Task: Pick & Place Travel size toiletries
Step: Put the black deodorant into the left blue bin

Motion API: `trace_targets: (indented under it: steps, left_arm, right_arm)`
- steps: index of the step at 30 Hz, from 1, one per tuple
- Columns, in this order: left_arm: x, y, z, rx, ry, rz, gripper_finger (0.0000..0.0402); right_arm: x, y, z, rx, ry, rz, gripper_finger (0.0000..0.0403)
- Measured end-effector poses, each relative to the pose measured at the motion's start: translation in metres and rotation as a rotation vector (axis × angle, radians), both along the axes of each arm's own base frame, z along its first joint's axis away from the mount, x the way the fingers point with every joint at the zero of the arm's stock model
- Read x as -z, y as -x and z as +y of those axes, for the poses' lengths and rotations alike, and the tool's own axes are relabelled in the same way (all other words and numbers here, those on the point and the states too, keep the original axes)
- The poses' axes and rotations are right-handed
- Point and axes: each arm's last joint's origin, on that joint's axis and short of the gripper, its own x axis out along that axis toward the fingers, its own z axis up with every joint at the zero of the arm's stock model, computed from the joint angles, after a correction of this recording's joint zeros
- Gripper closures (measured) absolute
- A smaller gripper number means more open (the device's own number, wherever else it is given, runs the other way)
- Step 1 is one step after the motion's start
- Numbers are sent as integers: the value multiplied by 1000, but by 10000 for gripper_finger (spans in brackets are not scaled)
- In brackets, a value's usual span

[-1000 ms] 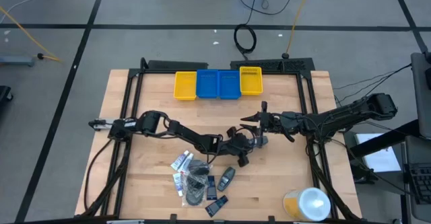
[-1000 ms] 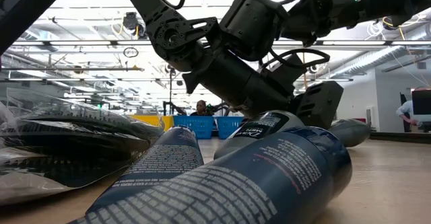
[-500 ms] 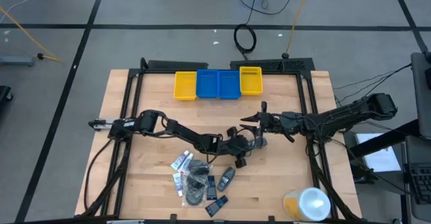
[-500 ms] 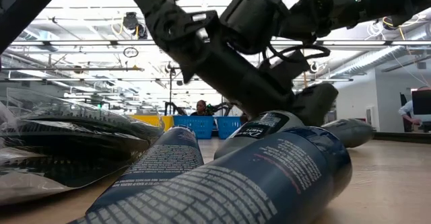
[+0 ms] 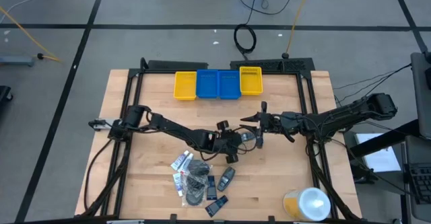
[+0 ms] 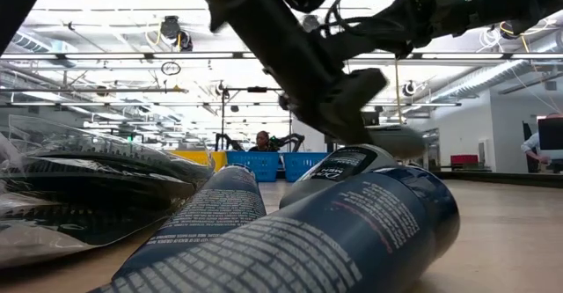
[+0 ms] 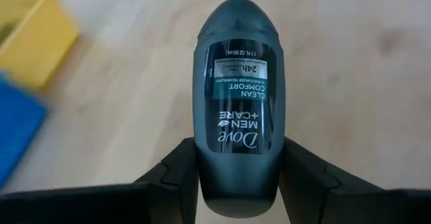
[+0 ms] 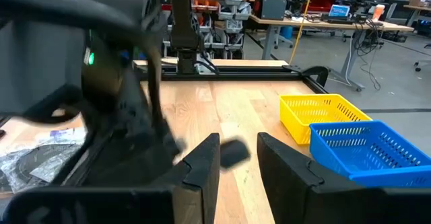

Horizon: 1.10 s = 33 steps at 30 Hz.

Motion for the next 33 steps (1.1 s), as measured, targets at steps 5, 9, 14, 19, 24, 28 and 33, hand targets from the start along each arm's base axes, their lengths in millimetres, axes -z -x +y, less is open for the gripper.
trace_targets:
  steps: [5,9,14,19,24,28,33]
  left_arm:
    - [-12,12,13,-74,-38,81,255]
    - [-26,19,25,-115,-49,105,255]
    - [-43,31,41,-178,-61,139,255]
    - [-60,42,55,-226,-77,162,255]
    - [-75,56,73,-276,-92,162,255]
    - [-80,75,92,-340,-78,140,255]
    - [-80,103,115,-436,-29,28,255]
  right_arm:
    - [0,0,0,0,0,-3,309]
    - [-1,0,0,0,-1,-8,307]
    - [-1,0,0,0,-1,-7,308]
    - [0,0,0,-1,0,-2,307]
    - [-1,0,0,0,-1,-4,309]
    - [0,0,0,-1,0,-3,308]
    - [-1,0,0,-1,-1,-5,309]
